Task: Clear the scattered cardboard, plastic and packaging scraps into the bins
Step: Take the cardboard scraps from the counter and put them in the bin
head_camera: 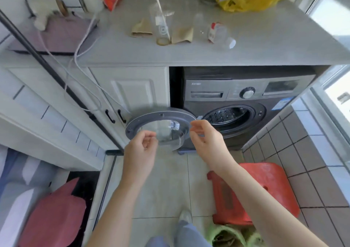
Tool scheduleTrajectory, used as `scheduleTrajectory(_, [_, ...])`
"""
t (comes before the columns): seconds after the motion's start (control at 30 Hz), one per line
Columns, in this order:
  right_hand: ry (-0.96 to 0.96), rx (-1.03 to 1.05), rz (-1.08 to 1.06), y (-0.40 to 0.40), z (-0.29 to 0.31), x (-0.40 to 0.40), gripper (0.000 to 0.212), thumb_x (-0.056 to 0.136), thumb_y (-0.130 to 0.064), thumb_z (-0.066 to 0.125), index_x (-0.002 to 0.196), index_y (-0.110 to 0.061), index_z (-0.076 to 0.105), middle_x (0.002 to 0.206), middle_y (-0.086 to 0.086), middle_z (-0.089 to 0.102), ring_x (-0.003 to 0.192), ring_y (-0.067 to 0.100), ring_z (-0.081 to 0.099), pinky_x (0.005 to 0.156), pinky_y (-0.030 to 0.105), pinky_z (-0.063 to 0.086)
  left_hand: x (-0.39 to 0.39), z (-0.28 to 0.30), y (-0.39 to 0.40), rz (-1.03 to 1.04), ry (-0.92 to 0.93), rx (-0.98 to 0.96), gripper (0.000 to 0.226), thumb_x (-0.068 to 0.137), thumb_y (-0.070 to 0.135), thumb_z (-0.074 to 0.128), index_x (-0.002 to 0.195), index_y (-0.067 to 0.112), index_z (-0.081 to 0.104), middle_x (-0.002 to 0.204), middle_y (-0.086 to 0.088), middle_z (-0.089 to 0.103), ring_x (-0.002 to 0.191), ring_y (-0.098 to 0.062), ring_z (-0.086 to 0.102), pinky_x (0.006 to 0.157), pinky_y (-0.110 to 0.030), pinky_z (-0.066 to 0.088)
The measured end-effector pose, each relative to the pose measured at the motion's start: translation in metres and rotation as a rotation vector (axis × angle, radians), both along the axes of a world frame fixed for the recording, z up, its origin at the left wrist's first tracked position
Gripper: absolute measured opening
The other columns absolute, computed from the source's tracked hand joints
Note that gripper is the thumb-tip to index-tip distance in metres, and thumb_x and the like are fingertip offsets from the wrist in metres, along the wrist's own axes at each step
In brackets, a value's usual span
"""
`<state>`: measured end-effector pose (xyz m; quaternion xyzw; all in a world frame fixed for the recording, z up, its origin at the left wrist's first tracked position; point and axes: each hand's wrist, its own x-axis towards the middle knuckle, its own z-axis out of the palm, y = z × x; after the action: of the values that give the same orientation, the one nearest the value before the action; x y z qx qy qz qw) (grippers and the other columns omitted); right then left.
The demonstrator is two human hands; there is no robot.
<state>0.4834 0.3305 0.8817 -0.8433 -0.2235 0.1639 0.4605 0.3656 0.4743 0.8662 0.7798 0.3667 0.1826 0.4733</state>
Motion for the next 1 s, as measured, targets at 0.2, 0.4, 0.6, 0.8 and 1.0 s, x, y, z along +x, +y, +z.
scheduleTrajectory(0.2, [-0.020, 0.040, -0.018, 0.034, 0.026, 0.071, 0.031, 0.094, -0.016, 0.049, 0.124, -0.017, 0.054, 0.115, -0.006, 0.062, 0.108, 0.009, 0.058, 0.088, 0.032, 0.053, 0.076, 0.017, 0.037, -0.034, -0.034, 0.018, 0.011, 0.091, 0.016, 0.058, 0.096, 0.023, 0.064, 0.089, 0.010, 0.067, 0.086, -0.006, 0.062, 0.074, -0.019, 0.045])
scheduleTrajectory(0.4, [-0.079, 0.017, -0.033, 0.081, 0.043, 0.136, 0.029, 0.094, -0.015, 0.050, 0.122, -0.015, 0.055, 0.118, -0.004, 0.062, 0.110, 0.008, 0.056, 0.096, 0.028, 0.047, 0.152, 0.031, 0.091, -0.071, -0.057, 0.084, 0.010, 0.091, 0.016, 0.057, 0.096, 0.022, 0.065, 0.088, 0.011, 0.065, 0.081, -0.003, 0.061, 0.068, -0.013, 0.043])
scheduleTrajectory(0.6, [-0.200, 0.000, -0.063, 0.147, 0.056, 0.208, 0.030, 0.093, -0.013, 0.051, 0.123, -0.012, 0.054, 0.118, 0.001, 0.061, 0.111, 0.014, 0.057, 0.096, 0.033, 0.048, 0.218, 0.049, 0.169, -0.124, -0.094, 0.185, 0.010, 0.091, 0.013, 0.057, 0.096, 0.019, 0.064, 0.087, 0.012, 0.063, 0.079, 0.001, 0.057, 0.065, -0.005, 0.040])
scheduleTrajectory(0.8, [-0.279, -0.205, -0.039, 0.206, 0.060, 0.268, 0.050, 0.083, -0.015, 0.056, 0.131, -0.012, 0.046, 0.133, 0.009, 0.045, 0.119, 0.030, 0.044, 0.096, 0.030, 0.032, 0.278, 0.063, 0.249, -0.138, -0.088, 0.271, 0.015, 0.086, 0.007, 0.058, 0.098, 0.014, 0.066, 0.093, 0.000, 0.066, 0.075, -0.010, 0.055, 0.066, -0.011, 0.036])
scheduleTrajectory(1.0, [-0.351, -0.418, 0.042, 0.242, 0.058, 0.308, 0.079, 0.075, -0.021, 0.061, 0.145, -0.024, 0.025, 0.154, 0.000, 0.017, 0.141, 0.034, 0.006, 0.112, 0.050, 0.019, 0.331, 0.067, 0.306, -0.094, -0.108, 0.458, 0.030, 0.080, 0.005, 0.062, 0.109, 0.008, 0.065, 0.111, -0.014, 0.061, 0.103, -0.033, 0.055, 0.090, -0.028, 0.038])
